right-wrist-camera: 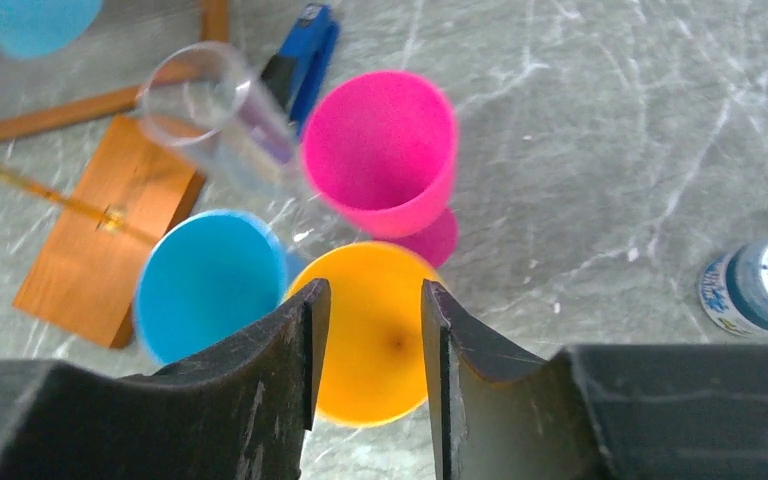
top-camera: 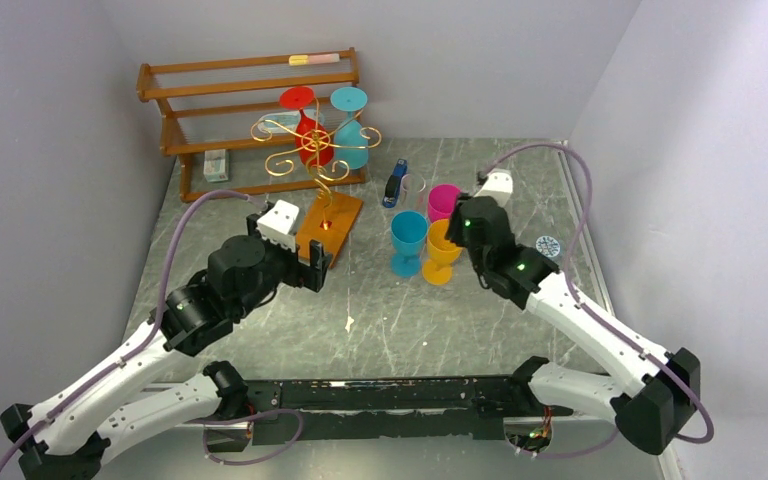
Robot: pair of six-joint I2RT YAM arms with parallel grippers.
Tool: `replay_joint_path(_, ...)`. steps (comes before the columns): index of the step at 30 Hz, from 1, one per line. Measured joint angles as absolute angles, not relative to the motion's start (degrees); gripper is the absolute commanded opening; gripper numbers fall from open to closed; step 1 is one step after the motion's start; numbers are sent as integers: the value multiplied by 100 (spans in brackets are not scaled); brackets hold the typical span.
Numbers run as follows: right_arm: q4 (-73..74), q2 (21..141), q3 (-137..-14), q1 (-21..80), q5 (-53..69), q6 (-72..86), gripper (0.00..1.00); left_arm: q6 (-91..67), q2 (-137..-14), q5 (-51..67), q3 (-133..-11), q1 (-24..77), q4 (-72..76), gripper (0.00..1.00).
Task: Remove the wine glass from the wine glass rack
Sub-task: Place the wine glass at the center of the board, then pick up the wine glass from the wine rack.
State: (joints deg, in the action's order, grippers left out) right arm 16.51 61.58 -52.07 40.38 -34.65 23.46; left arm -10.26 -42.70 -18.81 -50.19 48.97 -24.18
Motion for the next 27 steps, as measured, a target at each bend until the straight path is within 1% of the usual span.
replay_joint_path(5,1846,6143,-5207,2985,-2482,2657,49,-1026,-4366,-1874,-5022,4897,-2464,97)
replay_joint_path(11,2099,6624,-5391,2840,-1573,2692,49,-1026,-4383,-1874,-5022,4897,-2561,97)
replay_joint_path(17,2383,7083,-5496,2821,-1555,2648,48,-1024,-4305,-1892,-5052,4897,-2648,97)
replay_joint_path(27,2502,7164,-5704,2818,-1603,2344,47,-1002,-4226,-1931,-5103,4897,-2661,97)
